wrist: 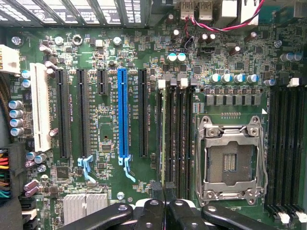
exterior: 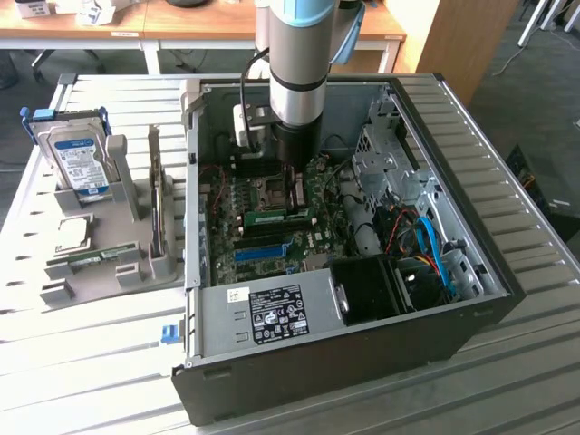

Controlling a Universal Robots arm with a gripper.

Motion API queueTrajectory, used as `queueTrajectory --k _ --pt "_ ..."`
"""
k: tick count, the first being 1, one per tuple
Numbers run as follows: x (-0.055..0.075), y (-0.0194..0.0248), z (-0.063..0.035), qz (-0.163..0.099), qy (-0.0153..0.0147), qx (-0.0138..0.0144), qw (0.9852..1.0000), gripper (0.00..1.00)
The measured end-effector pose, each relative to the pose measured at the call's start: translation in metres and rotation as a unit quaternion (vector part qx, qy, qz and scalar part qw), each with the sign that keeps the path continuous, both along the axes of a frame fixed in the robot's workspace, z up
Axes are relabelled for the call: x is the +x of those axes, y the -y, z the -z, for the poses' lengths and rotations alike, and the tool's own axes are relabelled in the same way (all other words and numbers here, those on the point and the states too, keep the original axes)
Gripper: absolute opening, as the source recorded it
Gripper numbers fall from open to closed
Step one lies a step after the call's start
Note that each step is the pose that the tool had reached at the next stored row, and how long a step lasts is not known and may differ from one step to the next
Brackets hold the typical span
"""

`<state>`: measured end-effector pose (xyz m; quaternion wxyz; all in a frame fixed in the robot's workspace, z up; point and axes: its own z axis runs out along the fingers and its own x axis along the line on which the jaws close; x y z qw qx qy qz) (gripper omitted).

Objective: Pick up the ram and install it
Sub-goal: 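Insert the ram into the slot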

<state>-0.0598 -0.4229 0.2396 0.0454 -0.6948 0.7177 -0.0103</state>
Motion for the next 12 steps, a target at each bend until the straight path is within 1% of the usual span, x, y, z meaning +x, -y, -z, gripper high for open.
queueTrajectory --k 12 --pt "0.0000 0.0000 0.0000 -0.003 0.0000 0.0000 1.0000 0.12"
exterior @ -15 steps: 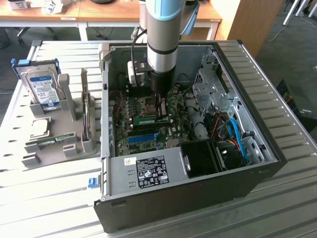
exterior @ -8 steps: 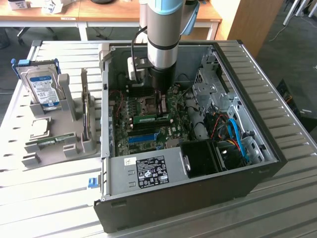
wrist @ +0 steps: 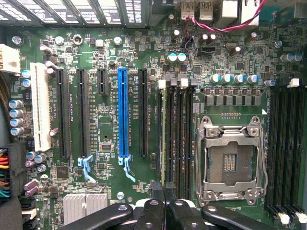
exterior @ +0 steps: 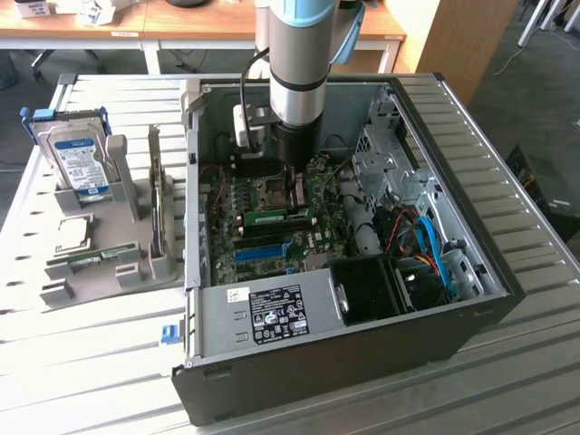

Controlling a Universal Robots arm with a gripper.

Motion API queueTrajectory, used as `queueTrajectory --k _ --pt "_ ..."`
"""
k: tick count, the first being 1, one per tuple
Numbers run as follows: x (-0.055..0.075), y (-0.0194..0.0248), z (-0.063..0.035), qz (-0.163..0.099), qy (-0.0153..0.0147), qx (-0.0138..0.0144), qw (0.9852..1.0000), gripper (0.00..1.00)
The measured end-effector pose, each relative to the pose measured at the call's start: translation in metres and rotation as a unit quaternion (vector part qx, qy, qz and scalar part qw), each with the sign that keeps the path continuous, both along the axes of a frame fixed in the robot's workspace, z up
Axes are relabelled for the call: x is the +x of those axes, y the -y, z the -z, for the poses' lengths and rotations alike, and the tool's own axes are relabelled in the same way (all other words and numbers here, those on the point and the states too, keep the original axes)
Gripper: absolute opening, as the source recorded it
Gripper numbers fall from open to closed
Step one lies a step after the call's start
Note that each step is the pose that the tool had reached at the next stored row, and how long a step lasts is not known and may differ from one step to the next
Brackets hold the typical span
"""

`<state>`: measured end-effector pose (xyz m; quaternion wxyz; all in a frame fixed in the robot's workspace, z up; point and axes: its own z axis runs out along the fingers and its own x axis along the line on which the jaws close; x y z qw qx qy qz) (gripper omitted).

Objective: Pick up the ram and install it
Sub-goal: 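Insert the ram into the slot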

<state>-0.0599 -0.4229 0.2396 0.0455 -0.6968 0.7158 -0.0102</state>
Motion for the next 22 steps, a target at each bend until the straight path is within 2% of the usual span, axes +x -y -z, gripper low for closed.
queueTrajectory --k 8,22 --pt "0.0000 0.0000 0.0000 -0.018 0.0000 0.0000 0.9998 0.12" --pt "0.0000 0.0000 0.0031 -0.018 0.0000 0.0000 0.9998 0.12"
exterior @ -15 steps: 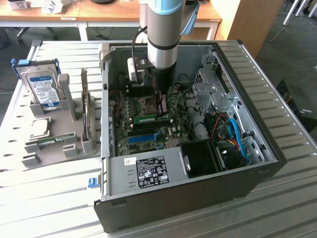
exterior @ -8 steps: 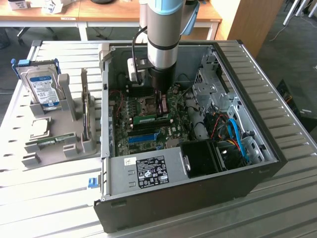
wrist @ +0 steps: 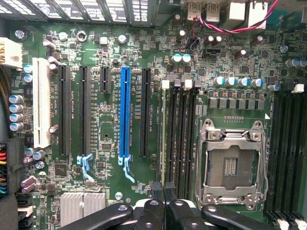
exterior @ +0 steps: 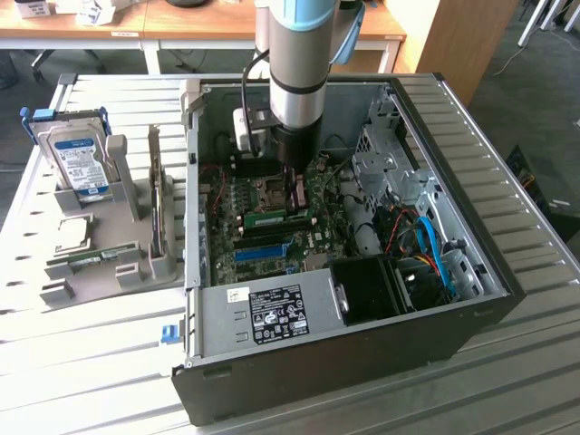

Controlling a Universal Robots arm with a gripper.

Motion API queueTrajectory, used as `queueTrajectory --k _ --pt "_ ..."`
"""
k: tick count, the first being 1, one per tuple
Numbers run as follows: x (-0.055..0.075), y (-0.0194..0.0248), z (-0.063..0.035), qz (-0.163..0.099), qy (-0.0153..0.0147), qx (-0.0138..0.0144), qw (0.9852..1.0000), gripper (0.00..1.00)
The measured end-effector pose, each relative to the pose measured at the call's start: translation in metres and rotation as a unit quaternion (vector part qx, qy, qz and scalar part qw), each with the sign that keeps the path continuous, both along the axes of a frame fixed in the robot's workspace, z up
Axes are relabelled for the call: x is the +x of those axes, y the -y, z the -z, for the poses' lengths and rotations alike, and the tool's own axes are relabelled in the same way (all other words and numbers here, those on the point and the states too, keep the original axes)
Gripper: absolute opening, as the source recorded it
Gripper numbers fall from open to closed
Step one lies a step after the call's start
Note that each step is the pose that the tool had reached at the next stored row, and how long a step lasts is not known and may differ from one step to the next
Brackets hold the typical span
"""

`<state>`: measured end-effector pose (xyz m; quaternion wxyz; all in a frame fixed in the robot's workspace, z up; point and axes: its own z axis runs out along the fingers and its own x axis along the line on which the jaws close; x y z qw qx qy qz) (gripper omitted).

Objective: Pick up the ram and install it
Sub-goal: 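Insert the ram into the slot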

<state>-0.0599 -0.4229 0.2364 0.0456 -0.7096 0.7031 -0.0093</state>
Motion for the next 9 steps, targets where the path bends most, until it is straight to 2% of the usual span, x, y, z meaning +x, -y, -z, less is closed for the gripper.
queueTrajectory --k 9 --pt "0.0000 0.0000 0.0007 0.003 0.0000 0.0000 1.0000 0.12"
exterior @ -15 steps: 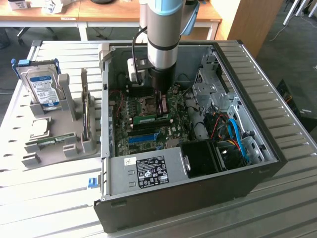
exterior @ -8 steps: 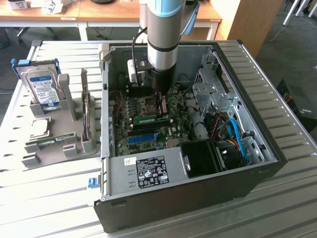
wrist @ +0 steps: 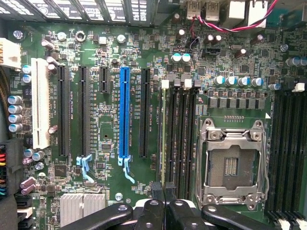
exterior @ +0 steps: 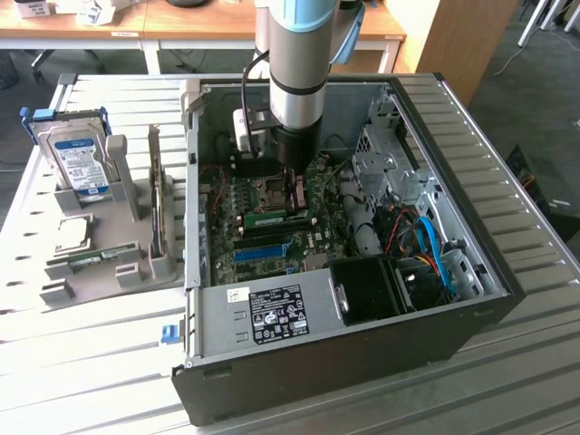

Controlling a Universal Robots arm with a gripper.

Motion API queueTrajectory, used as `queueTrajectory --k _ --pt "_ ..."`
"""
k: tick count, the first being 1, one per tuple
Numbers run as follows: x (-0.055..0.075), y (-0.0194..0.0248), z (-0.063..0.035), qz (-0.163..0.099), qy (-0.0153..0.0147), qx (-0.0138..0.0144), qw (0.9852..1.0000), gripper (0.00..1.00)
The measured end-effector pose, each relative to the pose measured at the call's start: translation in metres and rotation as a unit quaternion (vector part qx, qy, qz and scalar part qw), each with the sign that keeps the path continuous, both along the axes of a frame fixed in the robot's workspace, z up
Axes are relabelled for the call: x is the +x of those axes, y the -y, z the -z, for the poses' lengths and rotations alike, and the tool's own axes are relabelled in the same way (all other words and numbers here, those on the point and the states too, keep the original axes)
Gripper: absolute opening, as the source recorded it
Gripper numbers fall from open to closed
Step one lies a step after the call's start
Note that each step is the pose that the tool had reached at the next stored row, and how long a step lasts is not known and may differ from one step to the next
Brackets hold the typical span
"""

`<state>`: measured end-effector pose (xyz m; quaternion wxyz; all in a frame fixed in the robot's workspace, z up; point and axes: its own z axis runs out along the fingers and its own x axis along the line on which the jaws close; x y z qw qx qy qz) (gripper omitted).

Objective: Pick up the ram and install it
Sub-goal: 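Insert the ram into the slot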

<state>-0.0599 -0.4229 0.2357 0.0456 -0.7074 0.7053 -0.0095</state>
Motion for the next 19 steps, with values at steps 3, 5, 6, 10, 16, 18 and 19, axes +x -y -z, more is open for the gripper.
queueTrajectory --k 3,5,6,10,16,18,19 --pt "0.0000 0.0000 0.0000 0.002 0.0000 0.0000 1.0000 0.12" --pt "0.0000 -0.0001 0.0009 0.007 0.0001 0.0001 1.0000 0.12" --pt "0.0000 0.0000 0.0011 0.007 0.0000 0.0000 1.0000 0.12" --pt "0.0000 0.0000 0.0011 0.007 0.0000 0.0000 1.0000 0.12" --pt "0.0000 0.0000 0.0012 0.007 0.0000 0.0000 1.0000 0.12" --pt "0.0000 0.0000 0.0012 0.007 0.0000 0.0000 1.0000 0.12" --pt "0.0000 0.0000 0.0013 0.007 0.0000 0.0000 1.0000 0.12"
